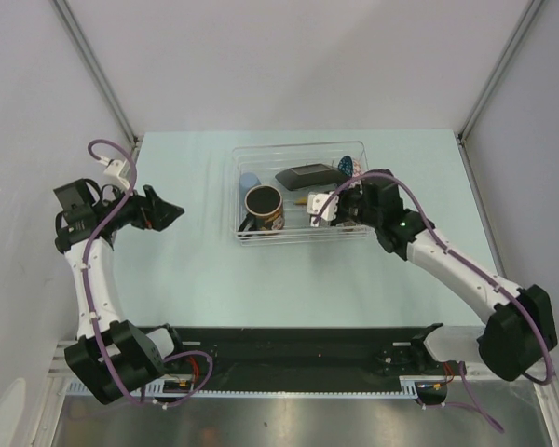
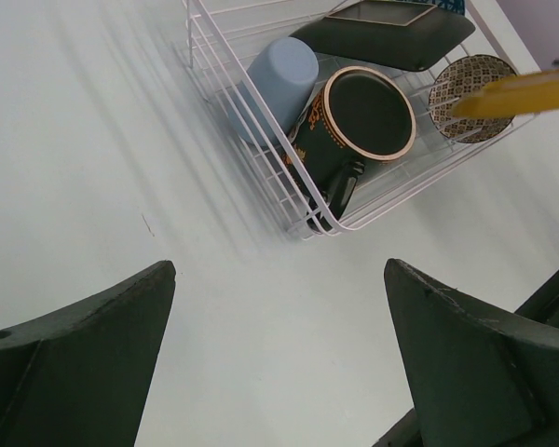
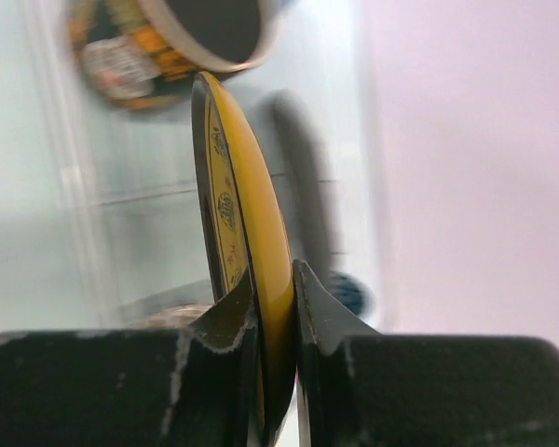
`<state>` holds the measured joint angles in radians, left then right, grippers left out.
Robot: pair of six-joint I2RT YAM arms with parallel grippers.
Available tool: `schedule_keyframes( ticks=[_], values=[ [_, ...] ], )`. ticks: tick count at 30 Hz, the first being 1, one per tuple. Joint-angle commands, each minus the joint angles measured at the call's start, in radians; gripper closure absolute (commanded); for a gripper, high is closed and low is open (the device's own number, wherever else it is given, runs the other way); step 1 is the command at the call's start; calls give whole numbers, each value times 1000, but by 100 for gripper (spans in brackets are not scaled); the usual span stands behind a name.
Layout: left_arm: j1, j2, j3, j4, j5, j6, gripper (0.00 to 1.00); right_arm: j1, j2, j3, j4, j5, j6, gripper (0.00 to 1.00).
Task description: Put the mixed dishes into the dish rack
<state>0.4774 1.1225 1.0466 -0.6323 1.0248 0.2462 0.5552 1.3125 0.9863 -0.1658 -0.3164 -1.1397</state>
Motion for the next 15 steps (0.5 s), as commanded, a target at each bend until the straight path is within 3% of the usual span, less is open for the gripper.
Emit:
schedule_keyframes(
  ticks=[1,15],
  values=[
    [7,-27,-7,26,37,24,1,-3,-90,41,203,60,-34,100],
    [7,-26,-3,40,37,13,1,-9,-25,41,108,57,-15,100]
  ],
)
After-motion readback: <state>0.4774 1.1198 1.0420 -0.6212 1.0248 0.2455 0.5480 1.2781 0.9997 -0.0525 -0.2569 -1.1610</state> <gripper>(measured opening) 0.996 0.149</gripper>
